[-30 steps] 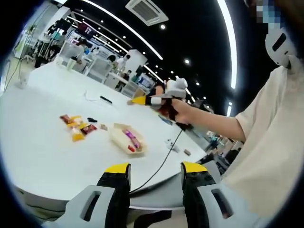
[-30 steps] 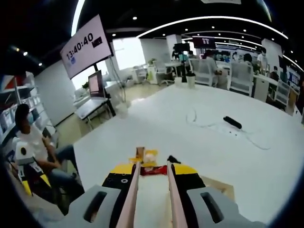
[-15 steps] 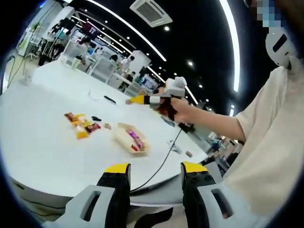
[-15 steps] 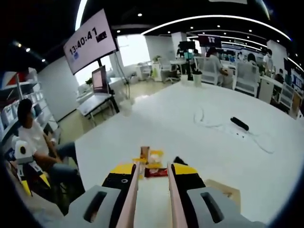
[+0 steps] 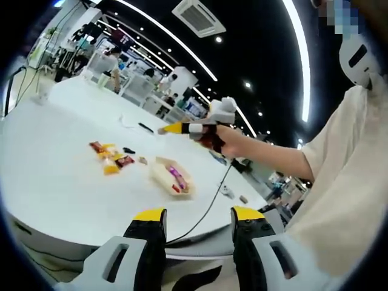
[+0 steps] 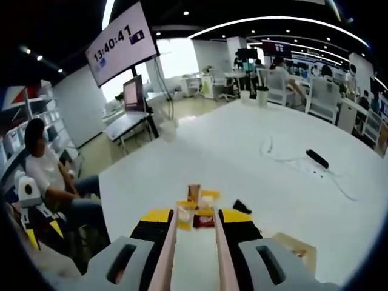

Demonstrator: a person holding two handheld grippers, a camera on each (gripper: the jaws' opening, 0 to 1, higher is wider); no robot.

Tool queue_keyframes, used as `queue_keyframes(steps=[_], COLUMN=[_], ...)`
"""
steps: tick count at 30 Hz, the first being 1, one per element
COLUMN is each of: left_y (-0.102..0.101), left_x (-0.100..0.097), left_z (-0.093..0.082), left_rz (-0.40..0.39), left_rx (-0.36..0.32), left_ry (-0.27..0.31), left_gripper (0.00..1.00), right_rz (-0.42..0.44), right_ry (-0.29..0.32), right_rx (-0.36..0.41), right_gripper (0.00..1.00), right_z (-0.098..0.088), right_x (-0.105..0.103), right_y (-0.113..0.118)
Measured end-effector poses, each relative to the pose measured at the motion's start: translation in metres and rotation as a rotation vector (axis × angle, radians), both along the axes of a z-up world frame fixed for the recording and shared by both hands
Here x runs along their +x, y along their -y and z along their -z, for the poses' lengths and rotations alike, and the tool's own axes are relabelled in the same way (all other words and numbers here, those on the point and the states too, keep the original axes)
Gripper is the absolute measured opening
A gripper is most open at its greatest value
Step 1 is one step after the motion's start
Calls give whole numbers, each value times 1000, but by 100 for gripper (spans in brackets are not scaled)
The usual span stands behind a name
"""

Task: Place the target food into the container with the food tongs after gripping and lifting it, then release it inside without dropping or visibly crushing the food.

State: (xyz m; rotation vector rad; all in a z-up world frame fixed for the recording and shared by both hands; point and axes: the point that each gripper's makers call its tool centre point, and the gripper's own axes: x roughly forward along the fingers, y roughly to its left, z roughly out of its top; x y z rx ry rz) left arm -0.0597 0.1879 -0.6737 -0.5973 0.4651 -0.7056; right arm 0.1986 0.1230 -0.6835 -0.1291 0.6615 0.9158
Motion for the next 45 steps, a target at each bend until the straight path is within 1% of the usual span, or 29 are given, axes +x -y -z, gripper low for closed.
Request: queue_keyframes(steps=[6,10,15,21,29,36,45], left_y=[-5,-10,-12,-15,-16,-16,-13], left_x=[-2,-3,-5,-6,-7,-7,0], left_z=[3,5,7,11,15,16,17], left_rz=[-22,-38,-48,-64,-71,-67,-53], left_rx=[-8,-10,-8,-21,-28,-34,-36], left_ry=[-9,-14,-13,-23,-35,-41,-47], left_gripper=[42,42,41,42,42,42,42], right_rz=[-21,-37,-48,-63,-86,-96,-103], right_ry=[-11,-25,-35,-39,-43,-50,-63], right_rx=[-5,-14,-22,-32,-54,-60,-60], right_gripper=[29,29,29,29,29,29,29], right_z=[4,11,16,19,29,34,40], right_x=[-3,-7,-9,-10,-11,-12,-11], right_y=[-11,-18,-24,-30,-38,-40,-45])
